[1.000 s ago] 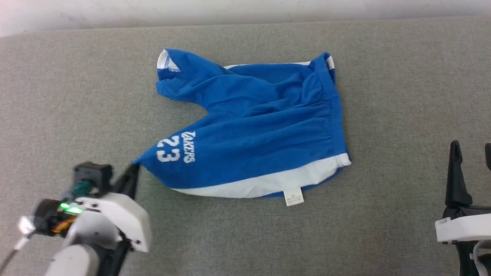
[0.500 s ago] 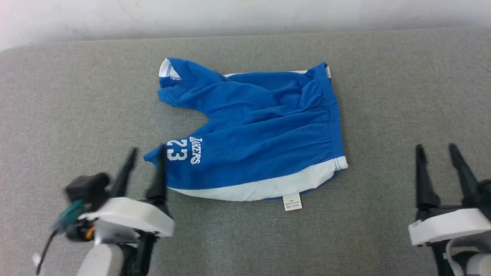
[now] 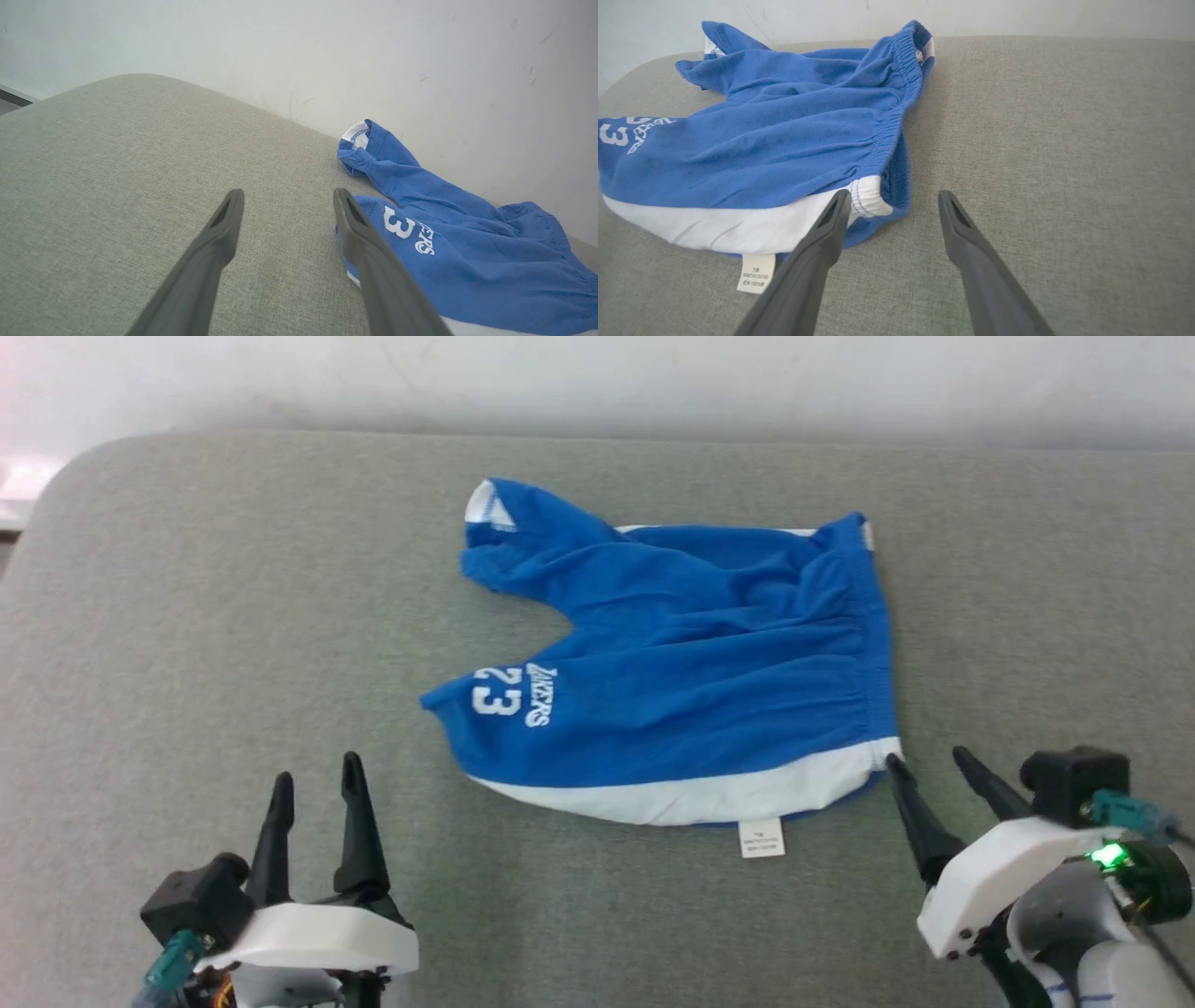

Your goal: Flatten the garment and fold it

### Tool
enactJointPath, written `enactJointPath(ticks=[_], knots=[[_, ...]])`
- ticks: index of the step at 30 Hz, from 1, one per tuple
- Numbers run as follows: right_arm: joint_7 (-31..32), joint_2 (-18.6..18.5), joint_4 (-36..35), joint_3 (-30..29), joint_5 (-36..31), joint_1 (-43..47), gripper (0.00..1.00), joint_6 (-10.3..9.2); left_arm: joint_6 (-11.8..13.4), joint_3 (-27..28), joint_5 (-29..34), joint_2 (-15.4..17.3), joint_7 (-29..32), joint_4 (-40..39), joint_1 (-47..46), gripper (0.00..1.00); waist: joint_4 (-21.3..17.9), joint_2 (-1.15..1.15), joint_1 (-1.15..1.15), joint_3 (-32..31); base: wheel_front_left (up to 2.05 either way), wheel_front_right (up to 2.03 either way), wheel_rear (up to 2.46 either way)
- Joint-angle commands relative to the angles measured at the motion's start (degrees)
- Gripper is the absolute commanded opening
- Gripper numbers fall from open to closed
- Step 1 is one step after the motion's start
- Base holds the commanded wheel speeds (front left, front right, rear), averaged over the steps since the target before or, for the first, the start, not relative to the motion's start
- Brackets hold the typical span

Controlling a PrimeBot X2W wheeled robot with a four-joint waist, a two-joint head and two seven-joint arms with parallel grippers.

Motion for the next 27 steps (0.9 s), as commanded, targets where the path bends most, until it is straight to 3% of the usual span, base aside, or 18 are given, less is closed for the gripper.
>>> enactJointPath(ticks=[1,9,15,17,18,20,27], knots=[[0.72,0.00,0.16,-0.41,0.15,-1.00,1.00,-0.05,-0.33,-0.11,0.00,-0.29,-0.44,0.32,-0.27,1.00,1.78,0.00,0.00,0.31,0.00,0.00,0.00],[5.68,0.00,4.26,-3.37,2.07,-3.38,1.00,-0.05,-0.94,-1.20,-0.26,-1.18,-0.85,1.89,-1.64,1.00,4.22,0.00,0.00,1.36,0.00,0.00,0.00],[7.66,0.00,9.16,-2.33,0.98,-5.80,1.00,-0.05,-1.42,-1.89,-0.35,-1.50,-1.06,3.04,-2.68,1.00,4.83,0.00,0.00,1.94,0.00,0.00,0.00],[9.92,0.00,10.45,-1.14,0.57,-6.12,0.45,-0.05,-1.54,-2.22,-0.38,-1.63,-1.06,3.34,-3.08,1.00,4.85,0.00,0.00,2.05,0.00,0.00,0.00],[11.25,0.00,10.81,-0.49,0.21,-6.17,0.38,-0.05,-1.60,-2.37,-0.40,-1.65,-1.00,3.47,-3.24,1.00,4.80,0.00,0.00,2.07,0.00,0.00,0.00],[13.21,0.00,10.76,0.00,-0.03,-6.26,0.00,-0.05,-1.95,-2.36,-0.66,-1.49,-1.00,4.02,-3.61,1.00,4.60,0.00,0.00,2.15,0.00,0.00,0.00],[12.33,0.00,8.22,-1.59,-1.38,-7.35,0.00,-0.05,-2.38,-2.23,-1.20,-1.33,-1.17,5.16,-4.06,1.00,3.08,0.00,0.00,2.06,0.00,0.00,0.00]])
